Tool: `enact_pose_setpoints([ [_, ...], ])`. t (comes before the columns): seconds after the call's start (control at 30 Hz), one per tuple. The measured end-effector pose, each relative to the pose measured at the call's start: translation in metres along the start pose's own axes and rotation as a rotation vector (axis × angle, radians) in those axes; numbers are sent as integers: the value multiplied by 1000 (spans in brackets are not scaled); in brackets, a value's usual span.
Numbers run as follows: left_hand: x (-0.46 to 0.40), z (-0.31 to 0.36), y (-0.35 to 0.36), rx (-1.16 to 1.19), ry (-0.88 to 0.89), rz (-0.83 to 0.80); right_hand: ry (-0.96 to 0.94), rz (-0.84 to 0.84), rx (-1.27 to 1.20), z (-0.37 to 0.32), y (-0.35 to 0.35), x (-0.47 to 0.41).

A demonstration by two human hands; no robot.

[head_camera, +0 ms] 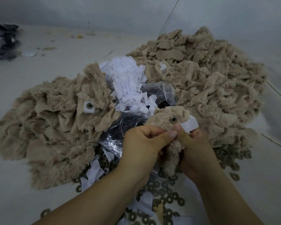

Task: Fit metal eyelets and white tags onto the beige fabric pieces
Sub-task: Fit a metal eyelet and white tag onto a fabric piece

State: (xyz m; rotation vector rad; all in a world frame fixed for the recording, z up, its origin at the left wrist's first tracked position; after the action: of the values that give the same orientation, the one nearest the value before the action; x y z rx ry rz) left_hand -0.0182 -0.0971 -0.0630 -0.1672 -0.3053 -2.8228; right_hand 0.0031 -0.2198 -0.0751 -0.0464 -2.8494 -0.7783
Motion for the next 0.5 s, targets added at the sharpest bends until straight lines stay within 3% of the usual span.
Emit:
enact_pose_setpoints([
  [0.13, 0, -4, 3, 93, -114, -15, 27, -14, -20, 1, 2, 0],
  [0.37, -3, 1, -3, 119, -75, -86, 173, -157, -13, -2, -3, -2],
  [0.5, -12, 3, -14, -2, -58, -140, 204, -113, 91, -2, -12, -6],
])
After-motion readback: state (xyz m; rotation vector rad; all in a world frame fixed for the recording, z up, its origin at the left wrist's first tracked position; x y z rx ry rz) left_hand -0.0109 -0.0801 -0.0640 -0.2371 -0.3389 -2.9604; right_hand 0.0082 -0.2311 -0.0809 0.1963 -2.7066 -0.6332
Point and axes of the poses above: each hand's wrist, its own x-axis away from the middle knuckle, its own y-axis out of the palm, z = x × y, the point moved 3 cm from there along -x, towards the middle knuckle, and after that the axes turned 10 degrees about z, right-handed, at the moved point
